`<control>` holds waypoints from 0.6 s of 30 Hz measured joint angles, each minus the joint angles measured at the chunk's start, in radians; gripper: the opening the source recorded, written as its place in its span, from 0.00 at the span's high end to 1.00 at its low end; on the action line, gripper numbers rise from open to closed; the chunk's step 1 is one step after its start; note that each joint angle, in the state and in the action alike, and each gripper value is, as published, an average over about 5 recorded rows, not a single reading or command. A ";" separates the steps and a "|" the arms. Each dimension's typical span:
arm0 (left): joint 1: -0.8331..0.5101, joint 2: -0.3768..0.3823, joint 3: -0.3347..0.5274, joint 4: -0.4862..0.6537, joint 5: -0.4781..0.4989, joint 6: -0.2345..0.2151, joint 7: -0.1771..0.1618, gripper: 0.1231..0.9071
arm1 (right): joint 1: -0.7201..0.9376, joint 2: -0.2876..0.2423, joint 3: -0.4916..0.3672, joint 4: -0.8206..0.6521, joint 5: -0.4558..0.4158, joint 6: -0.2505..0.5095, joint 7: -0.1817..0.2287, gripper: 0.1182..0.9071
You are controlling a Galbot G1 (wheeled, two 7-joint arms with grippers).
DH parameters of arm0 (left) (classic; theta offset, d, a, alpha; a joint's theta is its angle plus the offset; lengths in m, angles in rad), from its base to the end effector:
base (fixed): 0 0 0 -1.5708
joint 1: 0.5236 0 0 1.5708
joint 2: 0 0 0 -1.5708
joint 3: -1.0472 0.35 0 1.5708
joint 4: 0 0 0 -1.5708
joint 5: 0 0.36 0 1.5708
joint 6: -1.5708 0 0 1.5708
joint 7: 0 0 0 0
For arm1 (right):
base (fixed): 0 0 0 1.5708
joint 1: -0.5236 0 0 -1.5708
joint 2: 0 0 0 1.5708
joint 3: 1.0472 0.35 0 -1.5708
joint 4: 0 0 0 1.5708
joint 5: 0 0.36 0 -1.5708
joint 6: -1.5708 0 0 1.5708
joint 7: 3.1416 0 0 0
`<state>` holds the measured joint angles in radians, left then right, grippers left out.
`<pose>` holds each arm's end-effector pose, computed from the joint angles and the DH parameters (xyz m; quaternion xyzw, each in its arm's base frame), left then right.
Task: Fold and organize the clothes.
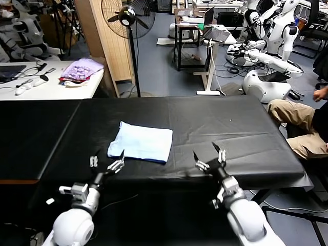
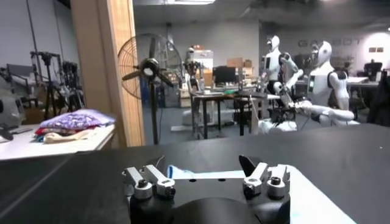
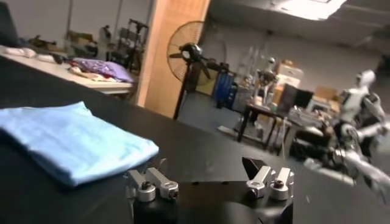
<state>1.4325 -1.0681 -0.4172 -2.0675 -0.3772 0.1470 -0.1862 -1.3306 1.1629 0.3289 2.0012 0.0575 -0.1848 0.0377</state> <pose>0.2268 0.0565 -0.2782 -0.0635 -0.9957 -0.0349 0.0582 0.2499 -0.0211 -0.2900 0.1301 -0.9803 0.1427 0.0404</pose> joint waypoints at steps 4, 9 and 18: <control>0.048 0.014 -0.016 -0.022 -0.004 -0.002 -0.002 0.14 | -0.123 0.025 0.044 0.072 0.006 0.002 0.018 0.14; 0.106 0.025 -0.039 -0.049 -0.052 0.021 -0.003 0.14 | -0.247 0.052 0.073 0.145 0.028 -0.012 0.074 0.14; 0.234 0.032 -0.106 -0.122 -0.141 0.129 -0.040 0.14 | -0.398 0.077 0.108 0.266 0.106 -0.106 0.159 0.14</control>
<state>1.6662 -1.0364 -0.5234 -2.1898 -0.5182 0.2763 -0.2257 -1.7289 1.2398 0.4367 2.2673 0.1630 -0.2903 0.1969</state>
